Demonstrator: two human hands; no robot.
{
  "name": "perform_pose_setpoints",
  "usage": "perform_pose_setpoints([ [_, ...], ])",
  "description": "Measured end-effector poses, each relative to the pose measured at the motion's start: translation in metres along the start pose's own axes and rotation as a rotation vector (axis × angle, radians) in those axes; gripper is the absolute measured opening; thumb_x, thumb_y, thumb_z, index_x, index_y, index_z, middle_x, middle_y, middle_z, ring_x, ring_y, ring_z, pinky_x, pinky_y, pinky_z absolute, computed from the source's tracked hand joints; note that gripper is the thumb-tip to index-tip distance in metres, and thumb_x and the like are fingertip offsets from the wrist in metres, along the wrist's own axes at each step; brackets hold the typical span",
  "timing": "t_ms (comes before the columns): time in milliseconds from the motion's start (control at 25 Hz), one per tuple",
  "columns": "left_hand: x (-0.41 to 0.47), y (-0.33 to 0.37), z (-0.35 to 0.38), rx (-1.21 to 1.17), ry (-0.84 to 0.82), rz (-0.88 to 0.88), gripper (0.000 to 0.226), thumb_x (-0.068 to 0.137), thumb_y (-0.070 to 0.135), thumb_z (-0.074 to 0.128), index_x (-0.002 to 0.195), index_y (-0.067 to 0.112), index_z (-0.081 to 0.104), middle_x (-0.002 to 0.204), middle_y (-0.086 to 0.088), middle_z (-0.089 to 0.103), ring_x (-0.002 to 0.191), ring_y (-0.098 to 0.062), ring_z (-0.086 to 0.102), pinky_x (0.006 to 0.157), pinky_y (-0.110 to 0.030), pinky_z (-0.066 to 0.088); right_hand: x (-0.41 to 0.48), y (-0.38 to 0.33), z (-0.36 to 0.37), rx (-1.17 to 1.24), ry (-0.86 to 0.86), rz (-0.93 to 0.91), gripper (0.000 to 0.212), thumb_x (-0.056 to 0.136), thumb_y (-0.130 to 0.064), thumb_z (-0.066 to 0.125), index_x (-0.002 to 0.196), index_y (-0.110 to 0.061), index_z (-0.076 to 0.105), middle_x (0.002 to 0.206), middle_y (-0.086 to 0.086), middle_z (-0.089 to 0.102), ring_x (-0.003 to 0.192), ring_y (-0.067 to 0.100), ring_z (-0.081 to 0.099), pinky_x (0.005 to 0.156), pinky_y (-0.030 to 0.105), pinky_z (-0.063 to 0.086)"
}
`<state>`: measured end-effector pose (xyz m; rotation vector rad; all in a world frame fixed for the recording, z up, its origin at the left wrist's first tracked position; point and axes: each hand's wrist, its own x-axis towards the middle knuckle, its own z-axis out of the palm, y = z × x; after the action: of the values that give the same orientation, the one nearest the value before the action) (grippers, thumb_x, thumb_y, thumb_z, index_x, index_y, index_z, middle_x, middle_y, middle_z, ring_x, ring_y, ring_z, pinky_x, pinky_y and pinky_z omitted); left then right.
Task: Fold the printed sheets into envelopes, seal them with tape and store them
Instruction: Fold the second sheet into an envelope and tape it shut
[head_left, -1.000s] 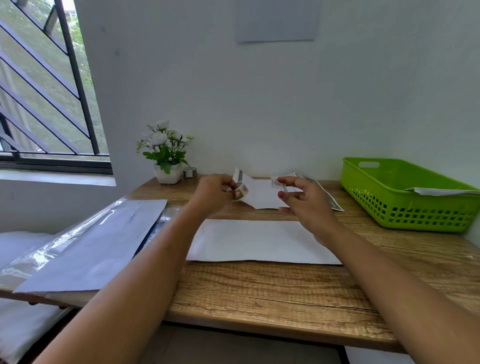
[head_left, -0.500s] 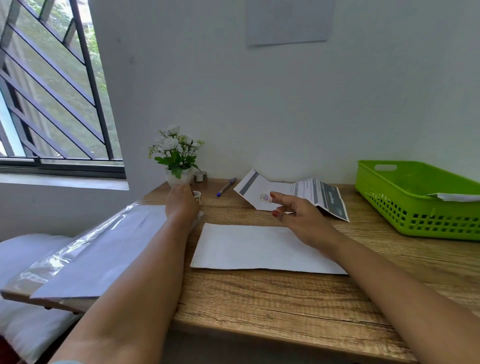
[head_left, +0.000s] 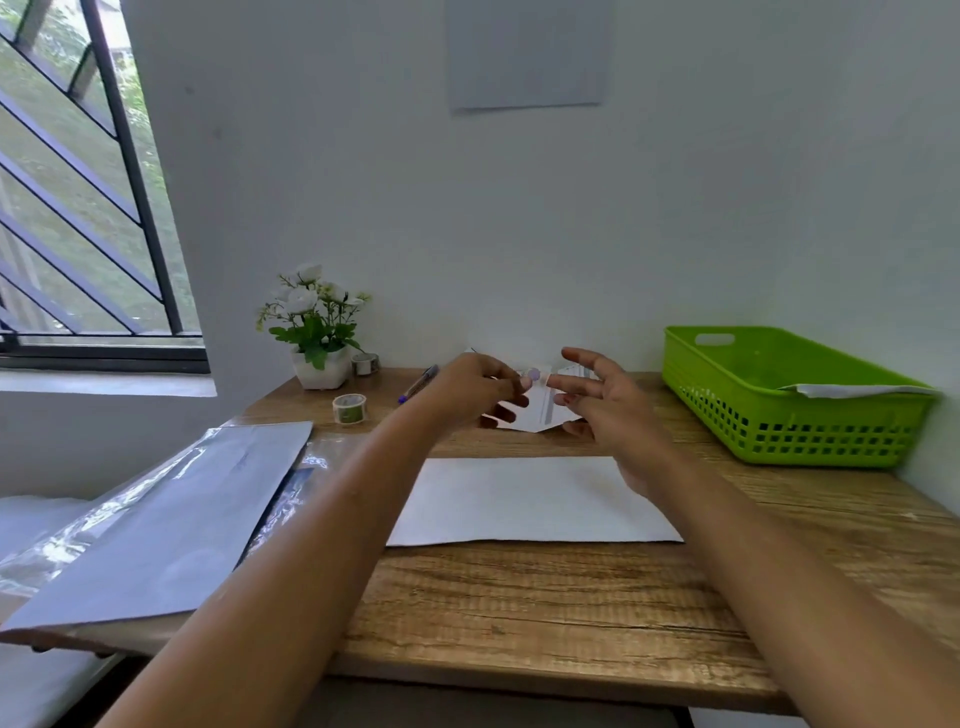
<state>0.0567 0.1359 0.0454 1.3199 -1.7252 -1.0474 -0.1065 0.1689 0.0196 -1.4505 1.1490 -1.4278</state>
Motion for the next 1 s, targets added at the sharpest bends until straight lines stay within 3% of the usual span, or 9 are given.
perform_pose_setpoints([
  [240,0.005,0.024,0.019,-0.089,0.061,0.102,0.011,0.094,0.017,0.054,0.096,0.011,0.063,0.088,-0.001,0.071,0.071,-0.015,0.064,0.065,-0.024,0.051,0.005,-0.013,-0.021,0.059,0.029,0.007,0.041,0.090,0.003,0.050,0.108,-0.033,0.059,0.101,-0.006,0.073,0.098,0.011,0.063,0.075,0.030,0.052],
  [400,0.008,0.018,0.029,-0.111,0.024,0.091,0.016,0.095,0.010,0.047,0.087,0.015,0.060,0.089,-0.006,0.070,0.068,-0.017,0.063,0.064,-0.026,0.049,0.009,-0.014,-0.044,-0.274,-0.031,-0.100,0.030,0.092,-0.005,0.054,0.104,-0.032,0.060,0.093,-0.006,0.074,0.079,0.009,0.064,0.065,0.023,0.048],
  [560,0.007,0.001,0.048,0.155,-0.075,0.202,0.014,0.093,0.026,0.055,0.085,0.015,0.061,0.087,-0.004,0.069,0.073,-0.017,0.063,0.070,-0.027,0.051,0.013,-0.005,-0.054,-0.151,-0.067,-0.054,0.013,0.093,-0.008,0.056,0.095,-0.018,0.064,0.094,0.005,0.072,0.073,0.009,0.063,0.065,0.024,0.052],
  [680,0.004,-0.006,0.062,0.320,-0.134,0.329,0.017,0.090,0.032,0.059,0.090,0.016,0.063,0.086,-0.001,0.069,0.075,-0.015,0.064,0.074,-0.029,0.056,0.013,0.000,-0.064,-0.225,-0.188,-0.077,0.005,0.087,-0.004,0.064,0.089,-0.008,0.064,0.084,0.008,0.068,0.071,0.008,0.063,0.062,0.019,0.054],
  [800,0.003,-0.009,0.067,0.329,-0.186,0.353,0.015,0.090,0.032,0.061,0.090,0.017,0.063,0.084,0.001,0.070,0.075,-0.015,0.065,0.075,-0.032,0.057,0.009,0.002,-0.070,-0.344,-0.239,-0.095,0.010,0.082,0.000,0.068,0.083,-0.010,0.066,0.078,0.007,0.067,0.068,0.004,0.064,0.064,0.017,0.054],
  [1000,0.002,-0.013,0.068,0.246,-0.203,0.292,0.019,0.085,0.022,0.068,0.098,0.008,0.064,0.090,-0.006,0.070,0.089,-0.024,0.066,0.078,-0.037,0.058,0.004,0.000,-0.075,-0.274,-0.238,0.006,0.007,0.086,-0.010,0.065,0.092,-0.008,0.068,0.085,0.010,0.070,0.072,0.009,0.065,0.064,0.019,0.055],
])
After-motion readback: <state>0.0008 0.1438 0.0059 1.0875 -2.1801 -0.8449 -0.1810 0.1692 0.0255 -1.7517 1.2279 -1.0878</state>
